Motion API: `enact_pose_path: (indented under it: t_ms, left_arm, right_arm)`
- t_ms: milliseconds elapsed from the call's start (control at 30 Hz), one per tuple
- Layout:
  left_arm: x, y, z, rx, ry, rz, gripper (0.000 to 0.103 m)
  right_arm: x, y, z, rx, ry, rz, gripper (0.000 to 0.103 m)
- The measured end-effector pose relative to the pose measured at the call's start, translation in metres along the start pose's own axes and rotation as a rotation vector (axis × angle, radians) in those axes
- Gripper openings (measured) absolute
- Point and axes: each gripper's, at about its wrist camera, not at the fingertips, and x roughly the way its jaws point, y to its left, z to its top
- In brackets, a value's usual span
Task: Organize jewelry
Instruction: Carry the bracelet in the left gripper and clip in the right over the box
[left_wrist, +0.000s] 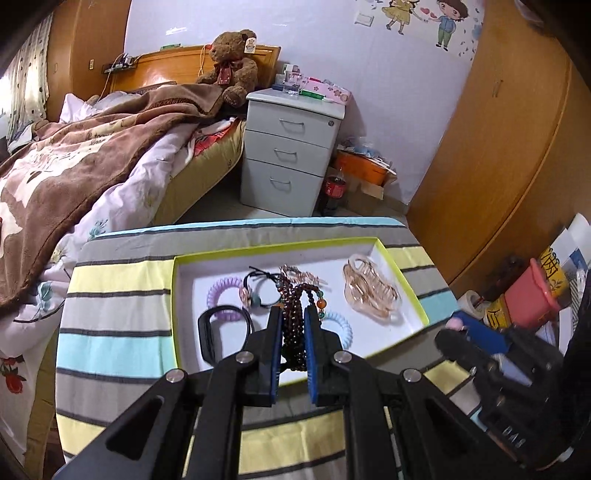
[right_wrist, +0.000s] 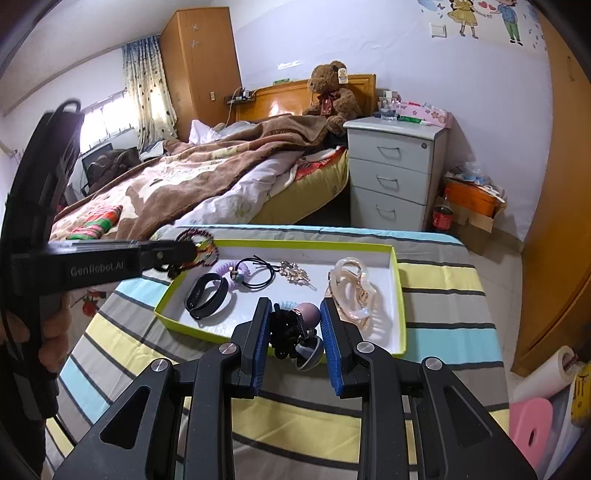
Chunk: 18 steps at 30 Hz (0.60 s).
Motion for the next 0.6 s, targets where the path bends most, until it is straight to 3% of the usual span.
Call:
enact_pose_path:
  t_ms: [300,600]
  left_arm:
    - [0.036,0.004,0.023,0.000,0.043,-0.038,0.012]
    - [0.080,0.003,0.017,-0.003,0.104,-0.077,0.012]
  right_arm:
    - [0.042,0.006,0.001,-0.010,0.054,0.005,0.028]
    - [0.078,0.009,-0.005,-0.021,0.112,0.003,0.028]
